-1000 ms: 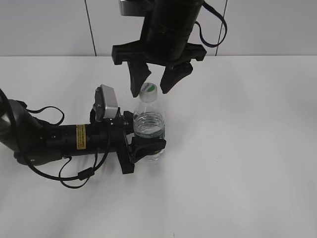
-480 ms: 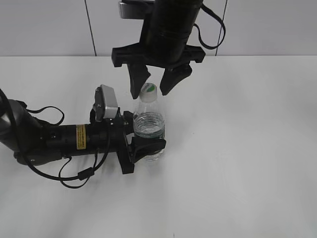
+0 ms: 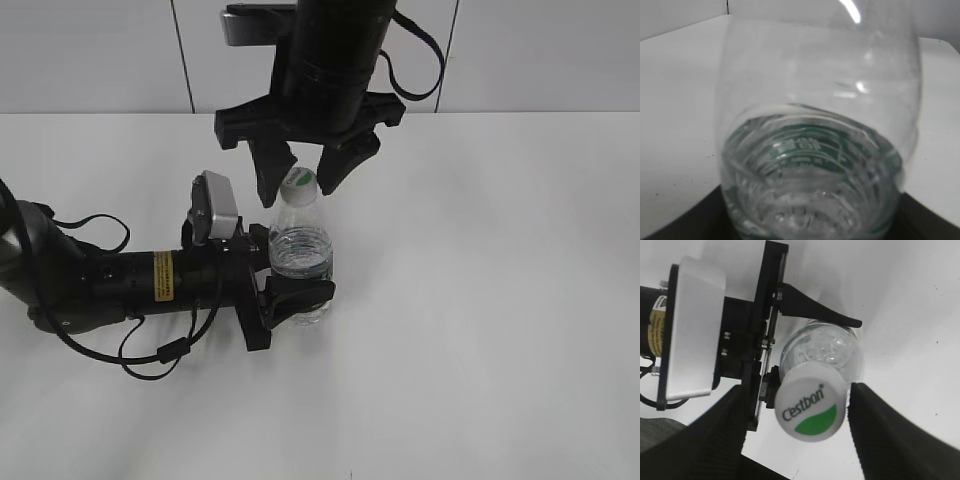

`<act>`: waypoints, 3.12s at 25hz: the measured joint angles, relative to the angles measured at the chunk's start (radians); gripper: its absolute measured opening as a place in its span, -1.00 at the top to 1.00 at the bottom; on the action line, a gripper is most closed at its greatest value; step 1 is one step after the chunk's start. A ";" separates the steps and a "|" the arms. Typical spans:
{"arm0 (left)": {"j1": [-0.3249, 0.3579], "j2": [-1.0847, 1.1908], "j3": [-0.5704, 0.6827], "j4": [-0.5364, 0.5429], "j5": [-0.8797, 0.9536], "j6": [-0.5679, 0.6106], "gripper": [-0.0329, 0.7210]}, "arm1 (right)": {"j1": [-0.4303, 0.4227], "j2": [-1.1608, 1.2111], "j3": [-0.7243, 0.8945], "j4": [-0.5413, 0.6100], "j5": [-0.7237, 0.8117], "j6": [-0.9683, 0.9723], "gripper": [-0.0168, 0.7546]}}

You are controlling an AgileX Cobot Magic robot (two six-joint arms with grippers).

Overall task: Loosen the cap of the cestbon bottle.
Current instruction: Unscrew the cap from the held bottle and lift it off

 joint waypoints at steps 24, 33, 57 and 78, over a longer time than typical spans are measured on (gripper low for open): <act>0.000 0.000 0.000 0.000 0.000 0.000 -0.19 | 0.000 0.000 -0.019 -0.031 0.001 -0.010 -0.03; 0.000 0.000 0.000 0.000 0.000 0.000 -0.19 | 0.000 0.000 -0.019 -0.031 0.002 -0.039 0.18; 0.000 0.000 0.000 0.000 -0.001 0.007 -0.19 | 0.000 0.000 -0.019 0.000 0.002 -0.491 0.19; 0.000 0.000 0.000 0.000 -0.004 0.014 -0.19 | 0.000 0.000 -0.022 0.014 0.000 -0.908 0.19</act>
